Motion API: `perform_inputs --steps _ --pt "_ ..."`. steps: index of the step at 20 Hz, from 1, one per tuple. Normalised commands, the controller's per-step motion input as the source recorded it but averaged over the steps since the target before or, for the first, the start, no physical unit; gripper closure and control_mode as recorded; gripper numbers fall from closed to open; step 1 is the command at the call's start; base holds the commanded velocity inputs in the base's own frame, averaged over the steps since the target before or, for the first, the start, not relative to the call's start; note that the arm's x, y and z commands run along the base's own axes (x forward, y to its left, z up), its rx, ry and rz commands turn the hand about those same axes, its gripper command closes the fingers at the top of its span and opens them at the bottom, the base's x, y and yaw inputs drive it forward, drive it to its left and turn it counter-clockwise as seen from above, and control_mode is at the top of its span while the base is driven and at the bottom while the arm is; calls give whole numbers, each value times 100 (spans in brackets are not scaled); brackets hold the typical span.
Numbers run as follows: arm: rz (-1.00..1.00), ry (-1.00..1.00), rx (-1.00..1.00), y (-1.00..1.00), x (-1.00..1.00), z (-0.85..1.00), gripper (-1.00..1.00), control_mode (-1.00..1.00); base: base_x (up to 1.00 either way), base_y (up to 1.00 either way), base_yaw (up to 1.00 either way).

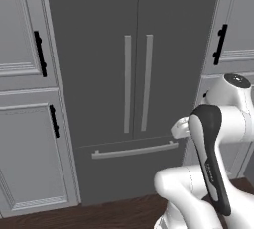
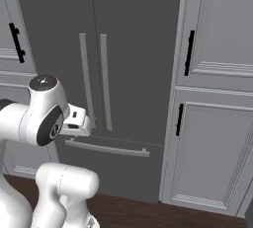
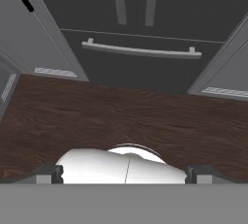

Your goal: Grab a lemon wedge from the fridge and one ice cube from the ice bowl, and put them in the glass of lemonade.

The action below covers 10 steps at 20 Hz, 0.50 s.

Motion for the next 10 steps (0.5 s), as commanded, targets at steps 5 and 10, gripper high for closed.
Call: perform_inputs --steps 5,10 --pt "0 0 0 0 0 0 -100 100 -29 0 7" --pt "0 0 0 0 0 0 -100 100 -2 0 -1"
